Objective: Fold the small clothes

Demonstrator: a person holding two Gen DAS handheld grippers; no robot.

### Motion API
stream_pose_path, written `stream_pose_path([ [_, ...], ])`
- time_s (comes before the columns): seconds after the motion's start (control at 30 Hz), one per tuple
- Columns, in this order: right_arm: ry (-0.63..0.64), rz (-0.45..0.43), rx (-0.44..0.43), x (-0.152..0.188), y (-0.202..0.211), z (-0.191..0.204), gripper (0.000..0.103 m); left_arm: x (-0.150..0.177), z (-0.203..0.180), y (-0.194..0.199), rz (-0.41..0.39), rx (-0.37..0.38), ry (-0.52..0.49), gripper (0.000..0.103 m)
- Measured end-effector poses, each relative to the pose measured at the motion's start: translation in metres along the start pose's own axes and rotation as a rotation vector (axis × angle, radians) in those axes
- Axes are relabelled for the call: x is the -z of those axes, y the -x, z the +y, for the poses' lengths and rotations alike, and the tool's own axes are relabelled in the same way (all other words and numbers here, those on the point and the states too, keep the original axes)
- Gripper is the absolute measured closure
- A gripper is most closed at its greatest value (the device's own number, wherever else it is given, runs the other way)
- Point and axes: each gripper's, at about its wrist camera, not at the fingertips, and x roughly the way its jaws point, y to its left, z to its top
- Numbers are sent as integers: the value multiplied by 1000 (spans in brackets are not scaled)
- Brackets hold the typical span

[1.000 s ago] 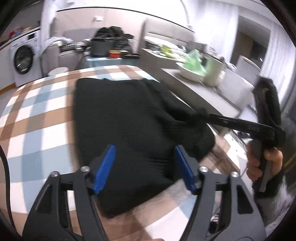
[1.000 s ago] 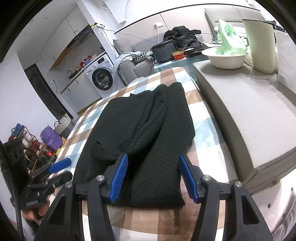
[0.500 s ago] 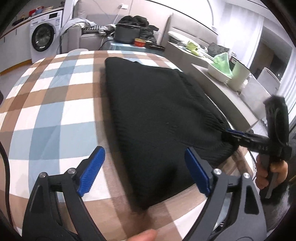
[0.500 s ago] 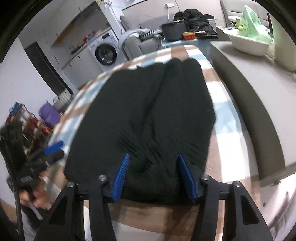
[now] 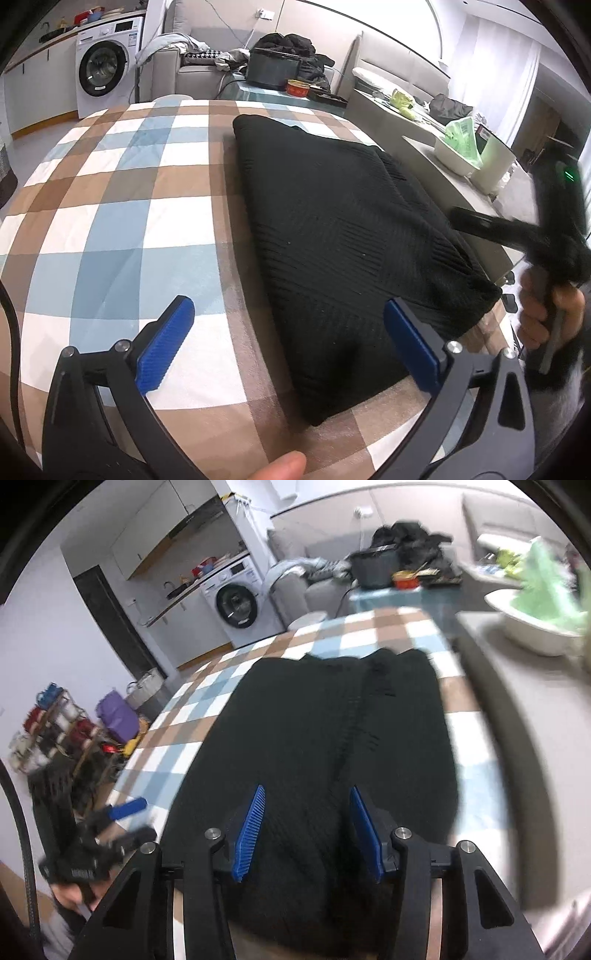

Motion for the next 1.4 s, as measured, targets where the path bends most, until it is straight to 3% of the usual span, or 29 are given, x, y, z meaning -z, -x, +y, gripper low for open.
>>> stream_pose_path([
  [0.23, -109, 140, 101, -54, -67, -34, 58, 0, 11, -6, 14, -11, 20, 1],
  [0.3, -124, 147, 94, -68, -78, -43, 58, 0, 13, -7, 14, -12, 20, 1],
  [0.4, -127, 151, 102, -80, -93, -52, 70, 0, 13, -9, 21, -9, 17, 1],
  [0.47, -87, 149, 112, -84, -95, -47, 82, 0, 13, -11, 21, -13, 12, 1],
  [0.5, -55, 140, 109, -86, -94, -41, 92, 0, 13, -12, 22, -12, 12, 1],
  [0.6, 49, 59, 131, -92, -79, -20, 96, -1, 12, -13, 25, -7, 11, 1],
  [0.77, 91, -16, 156, -107, -52, -5, 97, -4, 8, -12, 15, -7, 5, 1],
  [1.03, 50, 96, 313, -100, -96, -37, 93, -7, 4, -17, 22, -15, -2, 1],
  [1.17, 20, 84, 267, -90, -69, -43, 87, -6, 6, -16, 26, -32, -8, 1],
  [1.3, -8, 95, 152, -57, -26, -43, 68, -4, 7, -19, 34, -27, 3, 1],
  [1.4, -38, 132, 82, -22, -3, -42, 68, -2, 4, -22, 44, -22, -2, 1],
])
